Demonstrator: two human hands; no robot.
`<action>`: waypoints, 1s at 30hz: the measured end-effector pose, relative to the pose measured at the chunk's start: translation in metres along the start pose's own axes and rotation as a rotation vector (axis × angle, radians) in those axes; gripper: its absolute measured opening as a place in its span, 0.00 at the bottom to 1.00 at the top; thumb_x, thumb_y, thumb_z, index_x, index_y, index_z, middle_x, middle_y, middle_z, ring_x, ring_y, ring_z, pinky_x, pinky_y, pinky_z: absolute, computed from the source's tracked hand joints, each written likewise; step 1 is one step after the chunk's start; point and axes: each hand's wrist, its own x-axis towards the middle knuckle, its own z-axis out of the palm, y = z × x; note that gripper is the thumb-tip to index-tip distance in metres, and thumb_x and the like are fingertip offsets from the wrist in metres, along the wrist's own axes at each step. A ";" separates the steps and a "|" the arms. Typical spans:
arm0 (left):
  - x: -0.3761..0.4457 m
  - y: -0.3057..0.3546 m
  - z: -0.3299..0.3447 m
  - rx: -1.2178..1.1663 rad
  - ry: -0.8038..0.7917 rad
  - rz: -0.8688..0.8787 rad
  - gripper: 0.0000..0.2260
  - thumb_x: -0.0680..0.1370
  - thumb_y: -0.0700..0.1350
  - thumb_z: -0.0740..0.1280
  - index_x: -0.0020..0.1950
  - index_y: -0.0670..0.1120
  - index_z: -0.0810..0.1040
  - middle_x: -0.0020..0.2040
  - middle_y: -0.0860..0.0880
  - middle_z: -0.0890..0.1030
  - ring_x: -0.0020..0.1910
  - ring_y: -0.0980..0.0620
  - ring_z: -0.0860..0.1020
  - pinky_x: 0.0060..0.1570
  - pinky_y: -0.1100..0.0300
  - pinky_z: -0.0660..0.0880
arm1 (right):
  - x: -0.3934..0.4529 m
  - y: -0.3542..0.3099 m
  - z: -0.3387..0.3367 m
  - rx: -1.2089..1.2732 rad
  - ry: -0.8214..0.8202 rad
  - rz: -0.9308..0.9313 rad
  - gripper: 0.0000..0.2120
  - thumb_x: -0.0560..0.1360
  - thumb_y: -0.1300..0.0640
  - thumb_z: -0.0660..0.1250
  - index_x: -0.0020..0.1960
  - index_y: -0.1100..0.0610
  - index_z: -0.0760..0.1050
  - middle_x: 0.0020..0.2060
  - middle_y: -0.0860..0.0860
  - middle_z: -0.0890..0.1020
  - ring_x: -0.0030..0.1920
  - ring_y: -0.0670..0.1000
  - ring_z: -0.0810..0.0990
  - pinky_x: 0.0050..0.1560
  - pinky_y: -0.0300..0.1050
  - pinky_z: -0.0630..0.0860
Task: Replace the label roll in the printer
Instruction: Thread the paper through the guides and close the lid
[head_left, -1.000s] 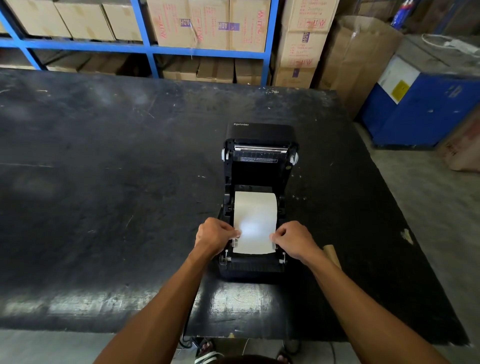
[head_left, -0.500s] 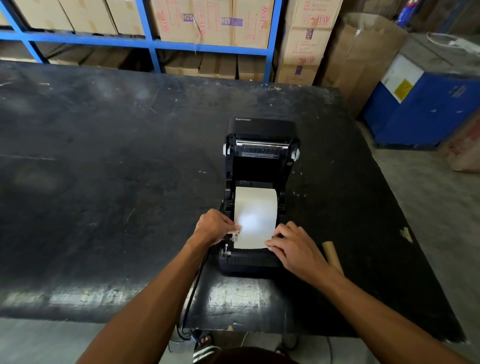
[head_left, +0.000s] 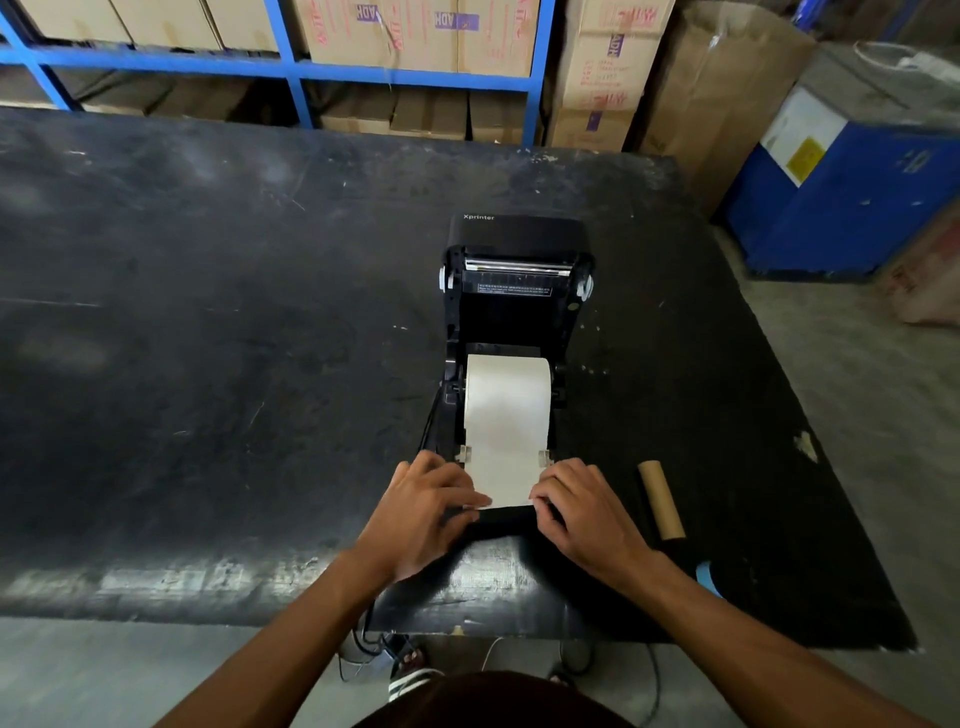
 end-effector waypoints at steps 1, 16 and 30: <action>-0.002 0.001 -0.001 -0.001 0.014 0.022 0.09 0.77 0.52 0.68 0.56 0.56 0.84 0.51 0.57 0.82 0.52 0.52 0.72 0.48 0.55 0.68 | -0.004 -0.002 0.000 -0.001 0.003 -0.013 0.06 0.76 0.57 0.62 0.44 0.58 0.77 0.43 0.51 0.79 0.43 0.51 0.75 0.42 0.44 0.69; -0.019 0.009 -0.004 -0.108 -0.370 0.089 0.08 0.78 0.46 0.69 0.55 0.53 0.85 0.53 0.54 0.85 0.48 0.57 0.81 0.49 0.59 0.78 | -0.051 -0.018 0.010 0.037 -0.174 -0.247 0.08 0.69 0.69 0.70 0.46 0.61 0.78 0.42 0.55 0.80 0.40 0.54 0.76 0.38 0.46 0.75; 0.011 -0.010 0.005 -0.665 0.081 -0.689 0.28 0.80 0.44 0.66 0.79 0.48 0.61 0.69 0.46 0.75 0.64 0.45 0.77 0.66 0.46 0.73 | -0.054 -0.013 0.020 -0.172 -0.212 -0.335 0.08 0.78 0.54 0.61 0.45 0.52 0.78 0.40 0.48 0.78 0.40 0.49 0.73 0.36 0.43 0.72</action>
